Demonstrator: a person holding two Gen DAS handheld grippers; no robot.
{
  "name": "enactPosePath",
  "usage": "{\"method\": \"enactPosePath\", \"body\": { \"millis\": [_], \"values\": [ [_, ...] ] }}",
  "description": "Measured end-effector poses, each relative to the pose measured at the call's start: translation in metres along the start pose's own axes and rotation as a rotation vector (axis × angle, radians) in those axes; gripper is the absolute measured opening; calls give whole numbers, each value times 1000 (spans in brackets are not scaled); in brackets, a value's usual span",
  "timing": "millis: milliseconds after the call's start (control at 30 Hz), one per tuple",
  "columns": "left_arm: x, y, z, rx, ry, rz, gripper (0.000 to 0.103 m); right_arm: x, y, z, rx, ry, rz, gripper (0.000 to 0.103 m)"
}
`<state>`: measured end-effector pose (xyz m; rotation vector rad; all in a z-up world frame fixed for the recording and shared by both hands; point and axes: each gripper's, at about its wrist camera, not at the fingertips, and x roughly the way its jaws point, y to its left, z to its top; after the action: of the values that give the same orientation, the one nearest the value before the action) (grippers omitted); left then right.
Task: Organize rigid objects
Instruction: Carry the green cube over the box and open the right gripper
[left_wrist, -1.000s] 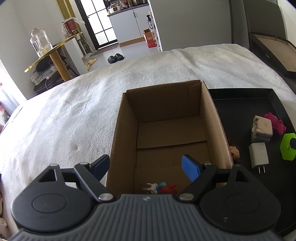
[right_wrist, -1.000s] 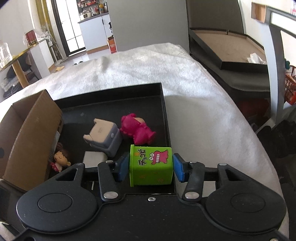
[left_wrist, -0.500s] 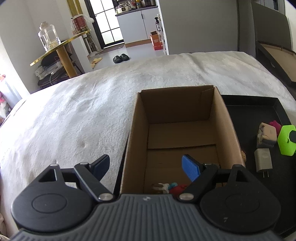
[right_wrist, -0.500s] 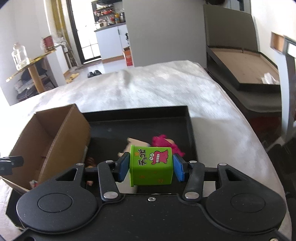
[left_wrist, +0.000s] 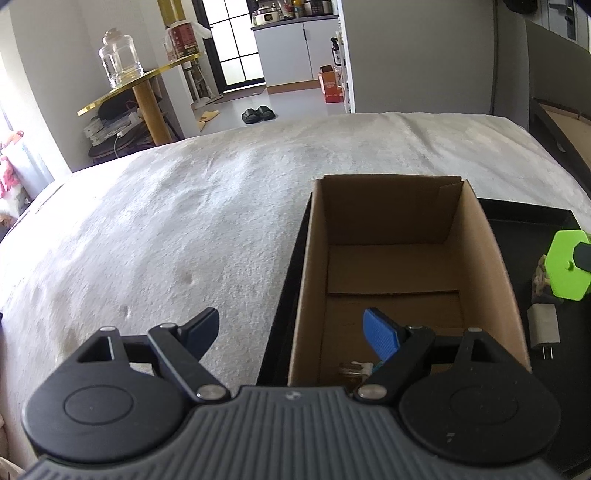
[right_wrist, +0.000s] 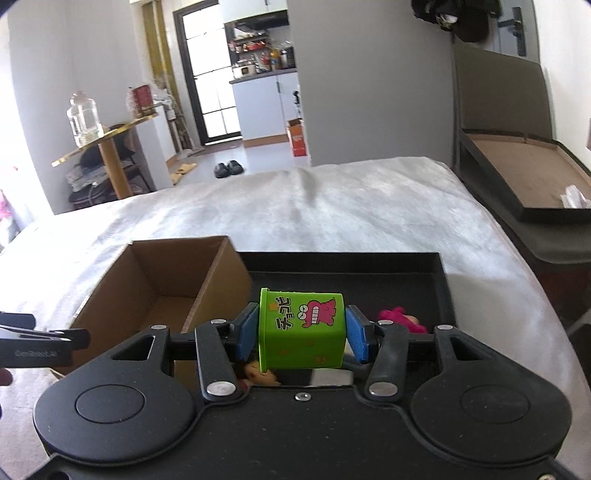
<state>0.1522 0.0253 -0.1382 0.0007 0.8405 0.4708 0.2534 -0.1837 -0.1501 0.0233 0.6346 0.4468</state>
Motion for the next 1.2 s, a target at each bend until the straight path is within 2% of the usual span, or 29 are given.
{"method": "enactPosePath", "body": {
  "millis": [500,700,1000,1133,1200],
  "values": [
    [9,12,-5,-34,-17,-53,84,4,52,15,-64,-30,55,49],
    [10,15,-4,-51,-41,-73,78,5,73,18,-97,-37,84,49],
    [16,17,-7,-69,-24,-105,45,14,95,17,-129,-10,123,49],
    [18,21,-8,-84,-20,-103,27,19,102,15,-134,9,136,49],
    [19,21,-9,-84,-22,-112,23,22,105,12,-133,26,141,49]
  ]
}}
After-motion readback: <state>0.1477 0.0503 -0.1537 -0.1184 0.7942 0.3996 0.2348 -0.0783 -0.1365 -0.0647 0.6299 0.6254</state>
